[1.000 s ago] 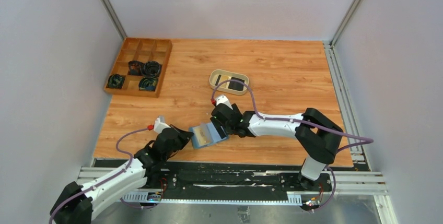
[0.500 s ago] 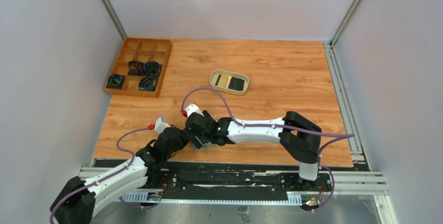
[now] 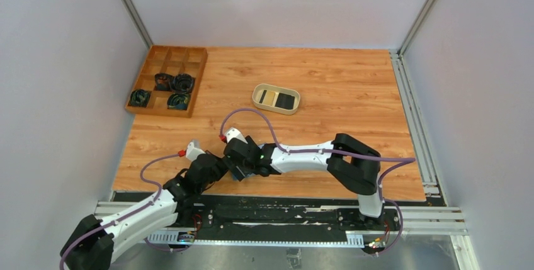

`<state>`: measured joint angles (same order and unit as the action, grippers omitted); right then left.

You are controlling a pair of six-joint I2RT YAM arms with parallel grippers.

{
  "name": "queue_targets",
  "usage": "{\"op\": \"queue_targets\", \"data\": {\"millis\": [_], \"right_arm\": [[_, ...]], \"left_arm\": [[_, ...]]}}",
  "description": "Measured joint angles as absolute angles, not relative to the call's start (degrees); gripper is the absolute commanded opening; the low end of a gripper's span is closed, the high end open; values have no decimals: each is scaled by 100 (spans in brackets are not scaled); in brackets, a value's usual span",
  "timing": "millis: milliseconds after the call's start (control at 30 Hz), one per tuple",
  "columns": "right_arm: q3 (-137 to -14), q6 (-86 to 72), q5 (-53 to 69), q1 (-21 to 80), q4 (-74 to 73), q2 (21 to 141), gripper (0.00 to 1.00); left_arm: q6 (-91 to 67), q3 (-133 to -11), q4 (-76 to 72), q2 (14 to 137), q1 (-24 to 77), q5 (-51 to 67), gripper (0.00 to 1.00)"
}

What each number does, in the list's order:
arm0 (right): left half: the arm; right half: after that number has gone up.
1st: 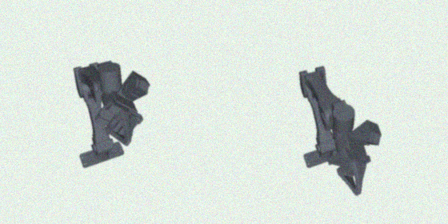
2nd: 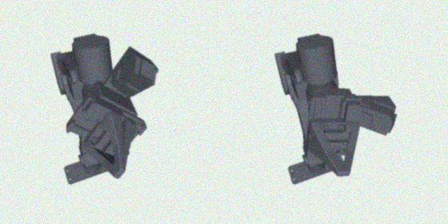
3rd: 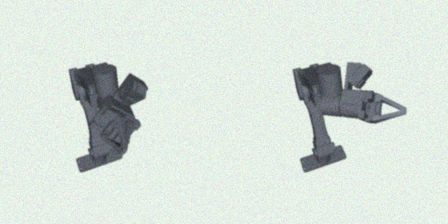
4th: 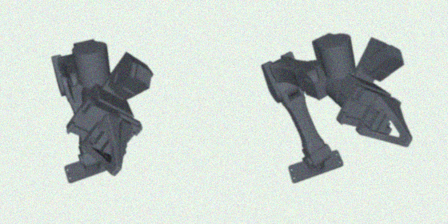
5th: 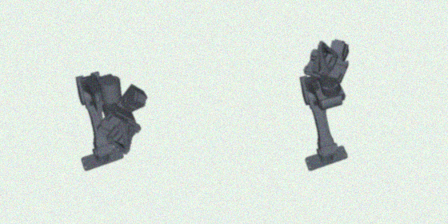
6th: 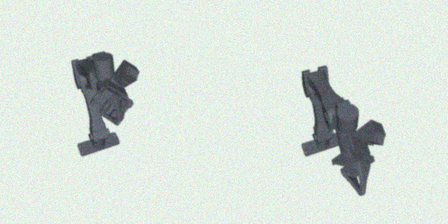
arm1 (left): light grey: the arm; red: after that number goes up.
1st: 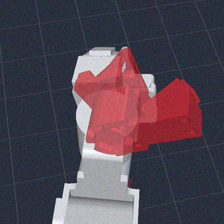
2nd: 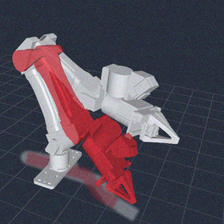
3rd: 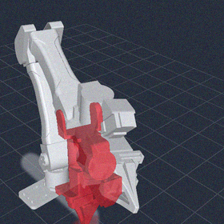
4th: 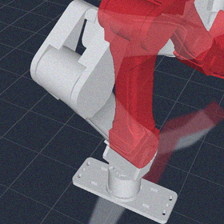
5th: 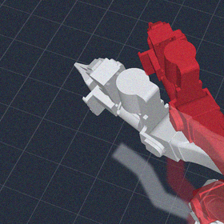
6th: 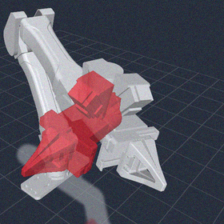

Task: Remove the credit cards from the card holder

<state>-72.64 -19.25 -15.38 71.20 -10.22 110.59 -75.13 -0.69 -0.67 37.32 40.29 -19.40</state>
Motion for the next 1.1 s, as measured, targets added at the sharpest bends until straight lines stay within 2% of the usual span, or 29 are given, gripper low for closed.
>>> {"op": "queue_targets", "data": {"millis": [400, 900, 1100], "right_arm": [[-6263, -2049, -1345, 6635, -419, 10457, 78], [-6036, -1756, -1481, 6257, -652, 10167, 80], [-5819, -1546, -1457, 6178, -731, 9489, 80]], "left_arm": [[-7516, -69, -25, 3684, 4029, -1907, 0], [-7454, -69, 21, 3660, 4029, -1938, 0], [-7303, -73, -75, 3771, 4029, -1938, 0]]}}
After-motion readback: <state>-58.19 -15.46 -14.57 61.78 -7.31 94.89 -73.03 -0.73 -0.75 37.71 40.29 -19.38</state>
